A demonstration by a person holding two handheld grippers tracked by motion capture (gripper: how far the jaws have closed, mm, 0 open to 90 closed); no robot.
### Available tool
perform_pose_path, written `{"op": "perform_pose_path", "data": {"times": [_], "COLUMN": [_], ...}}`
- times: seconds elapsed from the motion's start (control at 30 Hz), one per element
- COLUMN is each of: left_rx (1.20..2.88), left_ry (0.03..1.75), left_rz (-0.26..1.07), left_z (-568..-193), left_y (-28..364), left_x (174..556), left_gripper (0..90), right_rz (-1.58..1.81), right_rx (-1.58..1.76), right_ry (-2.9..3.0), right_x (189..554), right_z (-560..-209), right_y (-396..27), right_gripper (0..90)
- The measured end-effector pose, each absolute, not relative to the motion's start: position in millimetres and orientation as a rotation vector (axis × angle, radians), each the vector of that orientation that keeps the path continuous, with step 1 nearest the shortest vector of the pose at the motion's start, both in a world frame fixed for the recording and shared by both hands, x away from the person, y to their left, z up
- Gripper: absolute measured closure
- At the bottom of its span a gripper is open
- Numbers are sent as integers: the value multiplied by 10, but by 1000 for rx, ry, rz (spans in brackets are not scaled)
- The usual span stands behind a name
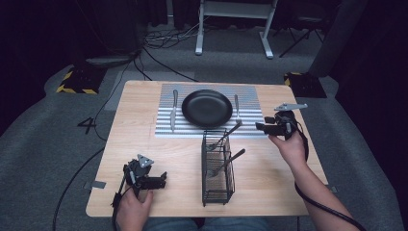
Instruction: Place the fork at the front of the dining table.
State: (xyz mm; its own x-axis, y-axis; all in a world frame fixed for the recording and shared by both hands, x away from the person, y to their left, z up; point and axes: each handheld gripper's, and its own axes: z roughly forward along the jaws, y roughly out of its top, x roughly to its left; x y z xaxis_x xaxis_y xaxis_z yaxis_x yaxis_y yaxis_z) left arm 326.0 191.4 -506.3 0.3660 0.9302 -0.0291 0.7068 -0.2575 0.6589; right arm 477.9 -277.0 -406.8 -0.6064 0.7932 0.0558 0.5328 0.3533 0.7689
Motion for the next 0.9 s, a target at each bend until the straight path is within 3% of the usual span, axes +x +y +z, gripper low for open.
{"op": "perform_pose_path", "data": {"times": [0.17, 0.37, 0.57, 0.9], "left_rx": [2047, 2047, 2046, 2046], "left_ry": [1411, 1411, 1411, 1411], "left_rz": [496, 496, 495, 495], "left_z": [-5063, -5063, -5063, -5063], "left_y": [1915, 1914, 1914, 1915], "left_x": [3260, 3260, 3260, 3260], "left_gripper": [2, 2, 2, 2], "right_rz": [1185, 1186, 1222, 1040], "right_rx": [1156, 1091, 1122, 1060], "right_ry": [2296, 2365, 2367, 2445], "right_x": [4565, 4243, 3942, 3569], "right_z": [-3976, -4015, -4169, -4808], "right_y": [-2871, -2986, -3168, -3286], "right_gripper": [385, 246, 255, 291]}}
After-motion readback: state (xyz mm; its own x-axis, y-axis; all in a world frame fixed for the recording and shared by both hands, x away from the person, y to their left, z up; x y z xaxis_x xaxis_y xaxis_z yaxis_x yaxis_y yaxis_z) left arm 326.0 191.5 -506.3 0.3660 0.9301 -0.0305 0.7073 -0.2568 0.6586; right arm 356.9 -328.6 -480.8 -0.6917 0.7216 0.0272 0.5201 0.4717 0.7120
